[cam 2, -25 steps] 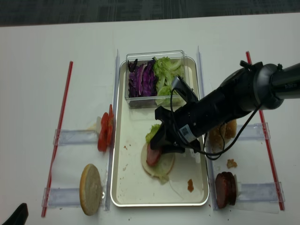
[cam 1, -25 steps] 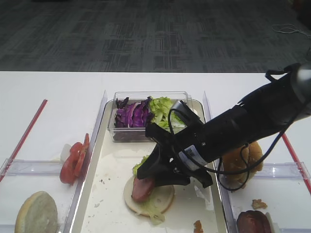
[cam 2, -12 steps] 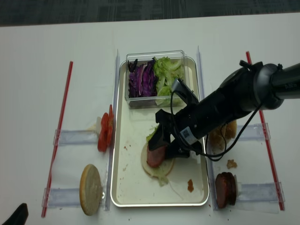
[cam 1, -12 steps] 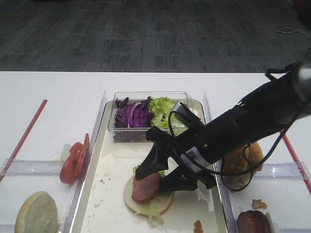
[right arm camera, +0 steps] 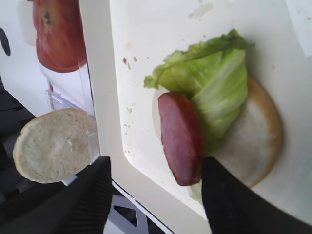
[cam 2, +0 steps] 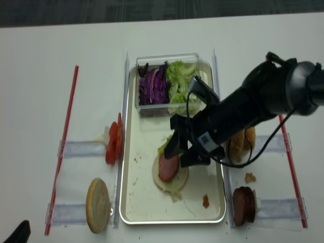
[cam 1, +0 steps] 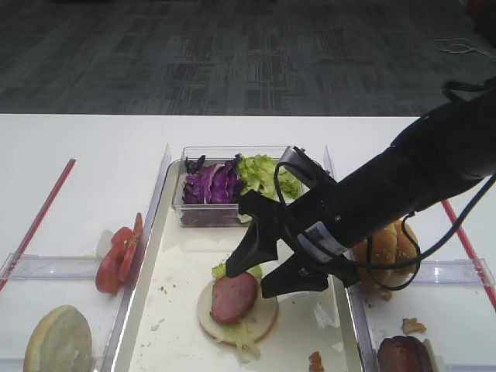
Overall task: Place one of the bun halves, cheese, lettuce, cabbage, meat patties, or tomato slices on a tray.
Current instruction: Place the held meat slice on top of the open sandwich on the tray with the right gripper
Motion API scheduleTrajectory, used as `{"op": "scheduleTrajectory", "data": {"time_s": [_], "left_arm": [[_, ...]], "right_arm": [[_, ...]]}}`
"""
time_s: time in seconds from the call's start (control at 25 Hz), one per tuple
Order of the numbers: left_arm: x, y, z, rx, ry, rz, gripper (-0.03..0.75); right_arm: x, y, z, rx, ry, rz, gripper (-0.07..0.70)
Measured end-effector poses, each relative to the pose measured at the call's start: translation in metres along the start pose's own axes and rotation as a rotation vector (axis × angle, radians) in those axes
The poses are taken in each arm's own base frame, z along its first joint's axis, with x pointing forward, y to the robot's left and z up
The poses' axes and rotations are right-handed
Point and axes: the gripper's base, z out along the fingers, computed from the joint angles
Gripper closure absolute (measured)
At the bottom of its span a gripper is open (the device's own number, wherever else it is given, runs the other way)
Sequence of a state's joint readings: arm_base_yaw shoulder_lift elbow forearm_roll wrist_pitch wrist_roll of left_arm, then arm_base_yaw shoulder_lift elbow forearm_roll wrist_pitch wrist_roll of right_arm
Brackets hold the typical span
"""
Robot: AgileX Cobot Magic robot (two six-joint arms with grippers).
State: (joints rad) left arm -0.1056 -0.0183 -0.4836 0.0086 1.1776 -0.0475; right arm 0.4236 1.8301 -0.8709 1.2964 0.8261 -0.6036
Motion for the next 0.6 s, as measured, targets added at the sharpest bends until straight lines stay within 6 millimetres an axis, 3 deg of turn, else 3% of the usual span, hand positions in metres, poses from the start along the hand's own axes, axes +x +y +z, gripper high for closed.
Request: {"op": "scheduleTrajectory", "data": {"time_s": [0.6], "left_arm": [[0.000, 0.000, 0.000, 0.000, 0.000, 0.000, 0.242]], "right_arm": [[-0.021, 0.038, -0.032, 0.154, 0.053, -0.088, 0.200]]}}
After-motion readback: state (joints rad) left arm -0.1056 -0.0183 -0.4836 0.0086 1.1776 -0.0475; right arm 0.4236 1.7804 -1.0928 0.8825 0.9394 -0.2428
